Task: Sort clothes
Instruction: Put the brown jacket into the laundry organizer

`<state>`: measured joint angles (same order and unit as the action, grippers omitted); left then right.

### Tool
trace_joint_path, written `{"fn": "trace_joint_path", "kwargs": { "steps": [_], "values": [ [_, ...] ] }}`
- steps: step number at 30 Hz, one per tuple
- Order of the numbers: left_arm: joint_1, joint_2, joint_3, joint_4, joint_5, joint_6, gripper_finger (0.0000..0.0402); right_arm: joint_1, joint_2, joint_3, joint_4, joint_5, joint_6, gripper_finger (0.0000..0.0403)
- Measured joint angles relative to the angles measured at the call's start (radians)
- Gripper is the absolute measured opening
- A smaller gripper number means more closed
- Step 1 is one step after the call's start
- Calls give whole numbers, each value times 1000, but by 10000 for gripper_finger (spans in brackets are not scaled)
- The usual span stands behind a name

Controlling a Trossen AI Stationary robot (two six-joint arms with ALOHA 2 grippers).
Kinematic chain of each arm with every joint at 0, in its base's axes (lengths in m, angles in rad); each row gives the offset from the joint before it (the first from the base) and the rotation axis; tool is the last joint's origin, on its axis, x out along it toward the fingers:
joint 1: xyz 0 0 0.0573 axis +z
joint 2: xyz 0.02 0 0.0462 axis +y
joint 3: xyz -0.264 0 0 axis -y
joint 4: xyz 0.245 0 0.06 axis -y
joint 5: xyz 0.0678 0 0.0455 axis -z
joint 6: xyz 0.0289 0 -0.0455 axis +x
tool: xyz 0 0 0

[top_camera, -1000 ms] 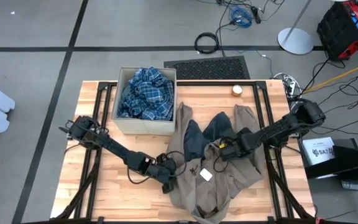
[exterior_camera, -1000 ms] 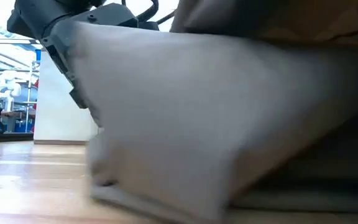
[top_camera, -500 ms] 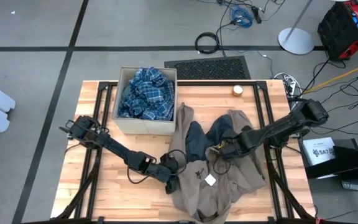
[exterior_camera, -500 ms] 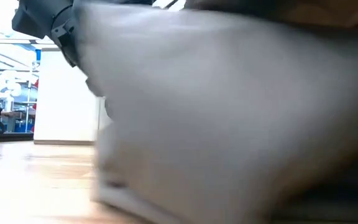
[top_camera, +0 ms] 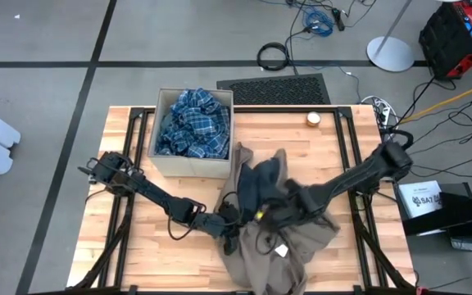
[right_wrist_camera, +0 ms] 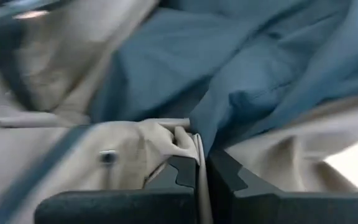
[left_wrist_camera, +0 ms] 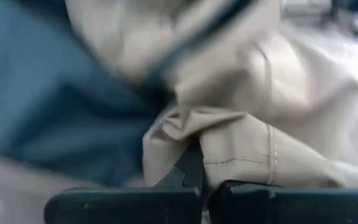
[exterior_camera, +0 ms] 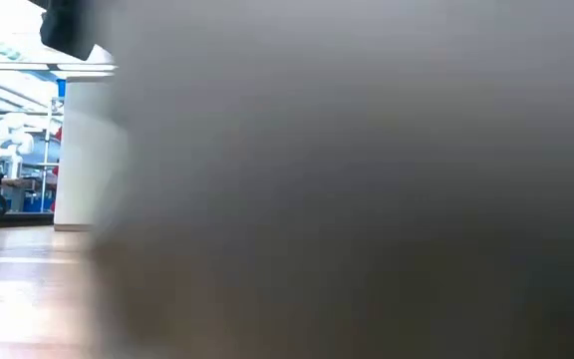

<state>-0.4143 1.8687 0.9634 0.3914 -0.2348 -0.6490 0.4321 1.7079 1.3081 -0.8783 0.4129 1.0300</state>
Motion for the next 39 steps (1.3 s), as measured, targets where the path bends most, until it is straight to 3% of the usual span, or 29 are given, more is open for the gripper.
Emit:
{"fn": "trace_joint_path", "kwargs": {
  "steps": [7, 12, 18, 23, 28, 32, 36, 39],
  "values": [
    [30, 0, 0, -35, 5, 0, 0, 25, 205, 29, 274, 8, -74, 1],
    [47, -1, 0, -46, 5, 1, 1, 11, 326, 31, 236, 7, -59, 0],
    [52, -1, 2, -89, 63, -49, 32, 9, 356, 34, 199, 8, -51, 0],
    [86, -3, 2, -181, 194, -178, 60, 22, 343, 31, 166, 12, -50, 0],
    [144, -61, 1, -266, 373, -179, 69, 42, 339, 29, 99, 15, -28, 0],
    [178, -154, 1, -277, 417, -127, 70, 48, 339, 29, 48, 13, -20, 0],
    [204, -265, 1, -316, 371, -71, 70, 49, 340, 29, 47, 7, -25, 0],
    [217, -318, 1, -374, 152, -50, 70, 55, 340, 28, 55, 8, -48, 0]
  ]
}}
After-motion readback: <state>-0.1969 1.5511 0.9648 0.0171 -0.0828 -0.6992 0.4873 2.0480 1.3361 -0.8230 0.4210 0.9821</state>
